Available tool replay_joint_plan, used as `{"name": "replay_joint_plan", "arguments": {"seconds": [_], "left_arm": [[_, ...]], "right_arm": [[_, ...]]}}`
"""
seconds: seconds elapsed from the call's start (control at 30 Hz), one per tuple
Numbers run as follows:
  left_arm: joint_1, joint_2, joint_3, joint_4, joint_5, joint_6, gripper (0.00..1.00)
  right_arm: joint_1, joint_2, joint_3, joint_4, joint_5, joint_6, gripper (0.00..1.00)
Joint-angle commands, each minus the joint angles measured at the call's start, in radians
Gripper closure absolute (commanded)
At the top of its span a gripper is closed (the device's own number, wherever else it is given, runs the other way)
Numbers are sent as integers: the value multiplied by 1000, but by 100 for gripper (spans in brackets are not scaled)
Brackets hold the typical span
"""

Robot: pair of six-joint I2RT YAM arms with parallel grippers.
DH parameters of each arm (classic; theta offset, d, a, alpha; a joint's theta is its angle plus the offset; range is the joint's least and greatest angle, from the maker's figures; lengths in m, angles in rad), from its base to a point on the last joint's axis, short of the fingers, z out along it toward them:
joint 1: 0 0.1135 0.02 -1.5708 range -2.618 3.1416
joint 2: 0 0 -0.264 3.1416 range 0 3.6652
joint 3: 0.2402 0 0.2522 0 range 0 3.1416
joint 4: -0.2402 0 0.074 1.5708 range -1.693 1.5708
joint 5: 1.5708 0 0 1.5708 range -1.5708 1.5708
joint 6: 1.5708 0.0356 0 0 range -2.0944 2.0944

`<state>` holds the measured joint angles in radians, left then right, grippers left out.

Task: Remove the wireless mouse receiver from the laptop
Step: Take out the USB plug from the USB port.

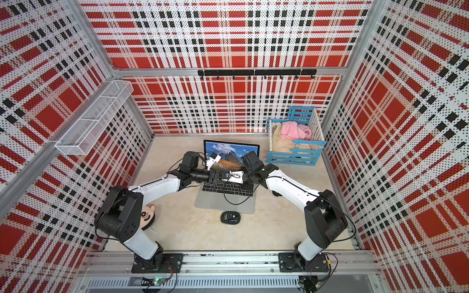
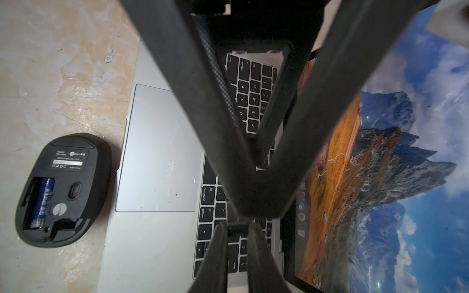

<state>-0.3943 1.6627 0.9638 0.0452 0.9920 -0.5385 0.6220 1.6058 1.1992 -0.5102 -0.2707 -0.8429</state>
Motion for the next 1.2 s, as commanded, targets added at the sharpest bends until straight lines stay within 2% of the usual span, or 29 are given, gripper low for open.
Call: {"name": "replay_joint_plan", "arguments": {"seconds": [0.0, 0.43, 0.8, 1.07, 1.17], "left_arm": [[-7, 19, -5, 28, 21, 7, 55], [-35, 63, 41, 8, 10, 25, 57], [-37, 79, 47, 5, 23, 31, 69], [-37, 85, 48, -3, 35, 44, 72], [-39, 87, 50, -7, 41, 47, 76]], "right_arm": [[7, 4, 9, 10, 1, 12, 100], [10, -17, 21, 11, -28, 15, 100], [12, -20, 20, 12, -32, 16, 100], [12, -17, 25, 7, -27, 15, 100], [12, -14, 27, 11, -27, 16, 100]]}}
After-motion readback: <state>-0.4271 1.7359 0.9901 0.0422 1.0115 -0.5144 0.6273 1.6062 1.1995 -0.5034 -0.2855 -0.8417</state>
